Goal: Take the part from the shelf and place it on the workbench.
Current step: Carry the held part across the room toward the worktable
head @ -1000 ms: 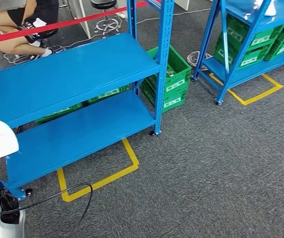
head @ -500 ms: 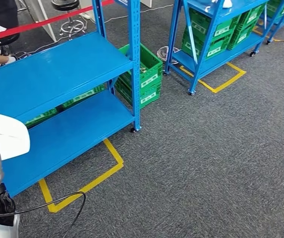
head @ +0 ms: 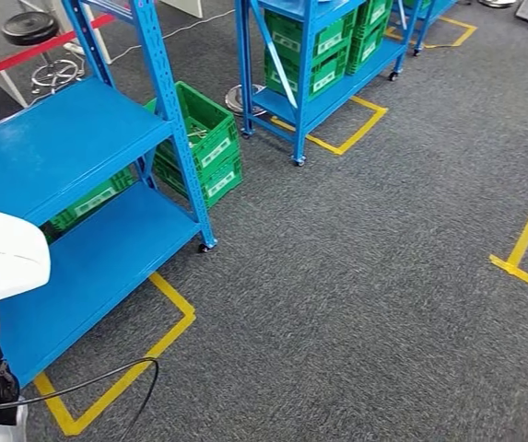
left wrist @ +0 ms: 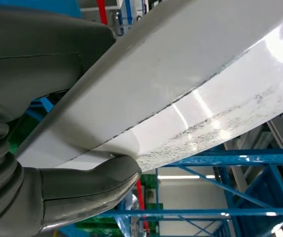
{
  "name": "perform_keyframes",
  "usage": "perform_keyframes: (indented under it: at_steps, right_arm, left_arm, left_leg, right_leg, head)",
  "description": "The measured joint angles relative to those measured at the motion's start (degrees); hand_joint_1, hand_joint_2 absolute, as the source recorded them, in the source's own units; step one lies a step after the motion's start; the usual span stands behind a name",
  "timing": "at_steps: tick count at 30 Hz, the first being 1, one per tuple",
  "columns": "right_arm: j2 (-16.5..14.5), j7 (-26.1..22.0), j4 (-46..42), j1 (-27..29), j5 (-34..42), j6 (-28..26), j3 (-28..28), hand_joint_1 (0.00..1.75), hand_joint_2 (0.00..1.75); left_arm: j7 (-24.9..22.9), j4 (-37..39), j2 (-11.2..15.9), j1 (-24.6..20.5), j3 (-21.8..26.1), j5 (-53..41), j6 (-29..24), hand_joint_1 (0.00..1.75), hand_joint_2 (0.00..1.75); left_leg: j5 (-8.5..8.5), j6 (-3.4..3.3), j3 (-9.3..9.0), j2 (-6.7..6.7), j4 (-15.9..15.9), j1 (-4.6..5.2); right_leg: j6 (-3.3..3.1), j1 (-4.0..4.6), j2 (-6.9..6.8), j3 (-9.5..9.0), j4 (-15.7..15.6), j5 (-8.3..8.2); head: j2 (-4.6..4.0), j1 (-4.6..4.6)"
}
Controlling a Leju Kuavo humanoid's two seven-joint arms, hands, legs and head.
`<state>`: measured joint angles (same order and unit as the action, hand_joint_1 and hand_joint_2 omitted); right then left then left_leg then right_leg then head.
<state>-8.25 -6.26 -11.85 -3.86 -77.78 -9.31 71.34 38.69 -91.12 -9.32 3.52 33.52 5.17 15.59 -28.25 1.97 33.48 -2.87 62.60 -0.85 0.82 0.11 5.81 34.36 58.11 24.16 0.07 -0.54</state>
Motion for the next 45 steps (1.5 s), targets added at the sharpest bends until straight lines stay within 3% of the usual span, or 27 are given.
perform_keyframes:
  at_steps: [2, 3, 4, 5, 7, 9, 11, 12, 14, 16, 18, 20, 22, 24, 26, 27, 29, 31, 33, 35, 36, 37, 39, 40, 42, 43, 45]
  right_arm:
    - [0.0, 0.1, 0.0, -0.2, 0.2, -0.1, 0.0, 0.0, 0.0]
    - [0.0, 0.3, 0.0, -0.2, 0.4, -0.1, 0.0, 0.0, 0.0]
    - [0.0, 0.6, 0.0, -0.1, 0.7, -0.1, 0.0, 0.0, 0.0]
    - [0.0, 0.8, 0.0, 0.1, 0.9, -0.1, 0.0, 0.0, 0.0]
    - [-0.1, 1.3, 0.0, 0.1, 1.0, -0.1, 0.0, 0.0, 0.0]
    - [-0.2, 1.6, 0.0, -0.1, 0.9, -0.2, 0.0, 0.0, 0.0]
    - [-0.3, 1.8, 0.0, -0.3, 0.8, -0.3, -0.1, 0.0, 0.0]
    - [-0.3, 1.9, 0.0, -0.2, 0.7, -0.4, -0.1, 0.0, 0.0]
    - [-0.3, 2.1, 0.0, -0.1, 0.6, -0.6, -0.1, 0.0, 0.0]
    - [-0.3, 2.1, 0.0, -0.2, 0.6, -0.7, -0.2, 0.0, 0.0]
    - [-0.3, 1.6, 0.0, -0.4, 0.5, -0.8, -0.4, 0.0, 0.0]
    - [-0.3, 0.7, 0.0, -0.3, 0.5, -1.1, -0.5, 0.0, 0.0]
    - [-0.3, 0.0, 0.0, -0.3, 0.2, -1.4, -0.6, 0.0, 0.0]
    - [-0.3, -0.3, 0.0, -0.4, 0.0, -1.6, -0.9, 0.0, 0.0]
    - [-0.3, -0.4, 0.0, -0.5, 0.0, -1.7, -1.2, 0.0, 0.0]
    - [-0.3, -0.5, 0.0, -0.4, 0.0, -1.7, -1.3, 0.0, 0.0]
    - [-0.3, -0.4, 0.0, -0.2, 0.4, -1.8, -1.3, 0.0, 0.0]
    - [-0.4, 0.2, 0.0, -0.1, 0.9, -1.8, -1.3, 0.0, 0.0]
    - [-0.3, 1.0, -0.1, -0.1, 1.2, -1.9, -1.3, 0.0, 0.0]
    - [-0.2, 1.4, -0.1, 0.3, 1.5, -1.9, -1.3, 0.0, 0.0]
    - [-0.2, 1.5, -0.1, 0.6, 1.5, -1.9, -1.3, 0.0, 0.0]
    - [-0.2, 1.5, -0.1, 0.8, 1.6, -1.9, -1.3, 0.0, 0.0]
    - [-0.2, 1.6, -0.1, 0.6, 1.7, -1.9, -1.3, 0.0, 0.0]
    - [-0.2, 1.5, -0.1, 0.5, 1.7, -1.9, -1.3, 0.0, 0.0]
    - [-0.2, 1.5, -0.1, 0.5, 1.8, -1.9, -1.3, 0.0, 0.0]
    - [-0.2, 1.4, -0.1, 0.5, 1.8, -1.9, -1.3, 0.0, 0.0]
    - [-0.2, 1.3, -0.1, 0.7, 1.8, -1.8, -1.3, 0.0, 0.0]
  left_arm:
    - [0.0, 0.3, 0.0, -0.1, -0.1, 0.3, -1.2, 1.75, 1.75]
    - [0.0, 0.6, -0.1, -0.2, -0.2, 0.2, -1.8, 1.75, 1.75]
    - [0.0, 1.0, -0.1, -0.4, -0.3, 0.0, -2.5, 1.75, 1.75]
    - [0.0, 1.4, -0.1, -0.7, -0.6, -0.4, -3.1, 1.75, 1.75]
    - [-0.2, 1.8, -0.1, -0.9, -1.0, -1.2, -4.8, 1.75, 1.75]
    - [-1.1, 2.2, -0.1, -0.8, -1.1, -1.3, -7.4, 1.75, 1.75]
    - [-2.4, 3.1, -0.1, -0.8, -1.0, -0.7, -9.7, 1.75, 1.75]
    - [-2.7, 3.6, 0.0, -0.8, -1.1, -0.5, -10.3, 1.75, 1.75]
    - [-2.9, 4.5, 0.1, -0.9, -1.1, -0.2, -10.7, 1.75, 1.75]
    - [-2.9, 5.0, 0.3, -0.9, -1.2, -0.2, -10.9, 1.75, 1.75]
    - [-2.9, 5.3, 0.4, -0.9, -1.2, -0.1, -11.1, 1.75, 1.75]
    - [-2.9, 5.6, 0.5, -1.0, -1.4, 0.1, -11.2, 1.75, 1.75]
    - [-2.8, 5.8, 0.6, -1.1, -1.6, 0.6, -10.8, 1.75, 1.75]
    - [-2.7, 5.9, 0.6, -0.8, -1.7, 1.3, -10.4, 1.75, 1.75]
    - [-2.6, 6.0, 0.6, -0.4, -1.7, 1.6, -10.3, 1.75, 1.75]
    - [-2.6, 6.0, 0.5, -0.3, -1.7, 1.6, -10.3, 1.75, 1.75]
    - [-2.5, 6.1, 0.5, -0.2, -1.7, 1.6, -10.2, 1.75, 1.75]
    - [-2.5, 6.1, 0.5, -0.3, -1.9, 1.1, -10.3, 1.75, 1.75]
    - [-2.4, 6.3, 0.4, -0.3, -2.3, 0.1, -10.4, 1.75, 1.75]
    - [-2.4, 6.4, 0.1, -0.5, -3.0, -0.6, -10.6, 1.75, 1.75]
    - [-2.4, 6.5, 0.0, -0.7, -3.4, -0.8, -10.6, 1.75, 1.75]
    - [-2.3, 6.5, -0.1, -0.9, -3.7, -1.0, -10.7, 1.75, 1.75]
    - [-2.3, 6.5, -0.3, -0.9, -4.1, -1.2, -10.7, 1.75, 1.75]
    - [-2.3, 6.5, -0.3, -0.9, -4.1, -1.2, -10.7, 1.75, 1.75]
    - [-2.3, 6.6, -0.3, -0.8, -4.3, -0.8, -10.6, 1.75, 1.75]
    - [-2.3, 6.7, -0.3, -0.8, -4.4, -0.6, -10.6, 1.75, 1.75]
    - [-2.2, 6.7, -0.3, -0.8, -4.6, -0.6, -10.6, 1.75, 1.75]
  left_leg:
    - [1.05, -0.2, -1.86, -2.83, -4.3, -0.47]
    - [0.88, -0.45, -2.0, -3.17, -4.9, -0.49]
    - [0.87, -0.79, -1.94, -2.47, -5.0, -0.49]
    - [1.01, -1.15, -1.87, -1.71, -5.1, -0.46]
    - [1.23, -1.81, -1.89, 0.0, -5.2, -0.48]
    - [1.24, -2.15, -1.89, 1.95, -5.2, -0.21]
    - [1.17, -2.28, -1.89, 3.98, -5.2, 0.03]
    - [1.13, -2.3, -1.91, 4.85, -5.2, 0.09]
    - [1.03, -2.21, -2.04, 6.39, -5.2, 0.19]
    - [0.83, -1.87, -2.24, 7.69, -5.2, 0.46]
    - [0.75, -1.33, -2.39, 8.79, -5.3, 0.69]
    - [0.7, -0.65, -2.56, 9.39, -5.4, 0.61]
    - [-0.77, -0.09, -1.95, 7.14, -3.9, 0.39]
    - [-4.19, 0.13, 0.74, 4.07, 1.9, 0.26]
    - [-6.54, 0.22, 4.05, 3.22, 8.4, 0.26]
    - [-6.19, 0.26, 4.77, 3.1, 9.5, 0.24]
    - [-2.62, 0.39, 3.27, 2.54, 5.7, 0.02]
    - [0.56, 0.56, 0.12, -0.43, -1.1, -0.63]
    - [0.99, 0.18, -1.25, -2.62, -4.3, -0.96]
    - [0.93, -0.76, -1.24, -1.58, -4.4, -0.84]
    - [1.02, -1.18, -1.29, -0.87, -4.5, -0.84]
    - [1.1, -1.61, -1.36, -0.06, -4.6, -0.88]
    - [1.04, -2.19, -1.45, 1.74, -4.6, -0.71]
    - [0.96, -2.38, -1.47, 2.75, -4.6, -0.56]
    - [0.81, -2.43, -1.56, 4.55, -4.6, -0.4]
    - [0.7, -2.36, -1.67, 5.36, -4.6, -0.38]
    - [0.35, -2.03, -2.12, 6.78, -4.6, -0.33]
  right_leg:
    - [0.59, 0.02, 1.55, 0.81, 0.4, -0.25]
    - [0.97, -0.05, 2.31, 1.27, 0.5, -0.47]
    - [1.34, -0.24, 3.02, 1.76, 0.5, -0.73]
    - [1.71, -0.26, 2.68, 2.1, 0.5, -0.8]
    - [2.32, -0.06, -0.51, 3.51, 3.0, 0.76]
    - [2.74, -0.02, -4.36, 6.6, 10.0, 4.46]
    - [2.87, -0.17, -5.46, 9.16, 16.1, 6.77]
    - [2.84, -0.19, -5.6, 8.99, 16.3, 6.45]
    - [2.55, -0.11, -6.44, 5.38, 10.4, 3.53]
    - [1.95, 0.25, -8.42, 1.18, 3.1, 1.35]
    - [1.33, 0.55, -8.97, 0.01, 0.7, 1.03]
    - [0.68, 0.47, -7.67, 0.21, 0.5, 0.66]
    - [0.05, 0.2, -6.43, 0.11, -0.1, 0.2]
    - [-0.3, 0.03, -5.13, 0.09, -0.4, -0.11]
    - [-0.41, 0.02, -3.59, 0.18, -0.4, -0.19]
    - [-0.39, 0.0, -2.77, 0.2, -0.3, -0.21]
    - [-0.2, -0.16, -1.06, 0.21, -0.2, -0.25]
    - [0.36, -0.27, 0.58, 0.59, 0.3, -0.21]
    - [1.17, -0.35, 2.08, 1.39, 0.7, -0.36]
    - [1.91, -0.57, 3.33, 2.14, 0.6, -0.74]
    - [2.21, -0.51, 2.71, 2.43, 0.7, -0.65]
    - [2.46, -0.37, 1.15, 3.11, 1.9, 0.08]
    - [2.89, -0.13, -3.17, 5.97, 7.8, 3.37]
    - [3.04, -0.2, -4.52, 7.96, 11.8, 5.31]
    - [3.17, -0.32, -5.42, 10.29, 16.8, 6.81]
    - [3.13, -0.35, -5.6, 9.81, 16.2, 6.0]
    - [2.88, -0.28, -7.01, 5.74, 9.2, 2.58]
  head:
    - [0.0, -0.04]
    - [0.0, -0.04]
    - [0.0, -0.06]
    - [0.0, -0.05]
    - [0.0, -0.46]
    - [0.0, -0.9]
    - [0.0, -0.93]
    - [0.0, -0.92]
    - [0.0, -0.93]
    - [0.0, -0.89]
    - [0.0, -0.8]
    - [0.0, -0.77]
    - [0.0, -0.69]
    - [0.0, -0.45]
    - [0.0, -0.29]
    - [0.0, -0.31]
    - [0.0, -0.3]
    - [0.0, -0.26]
    - [0.0, -0.23]
    - [0.0, -0.23]
    - [0.0, -0.3]
    - [0.0, -0.58]
    - [0.0, -1.03]
    - [0.0, -1.16]
    - [0.0, -1.16]
    - [0.0, -1.17]
    - [0.0, -1.18]
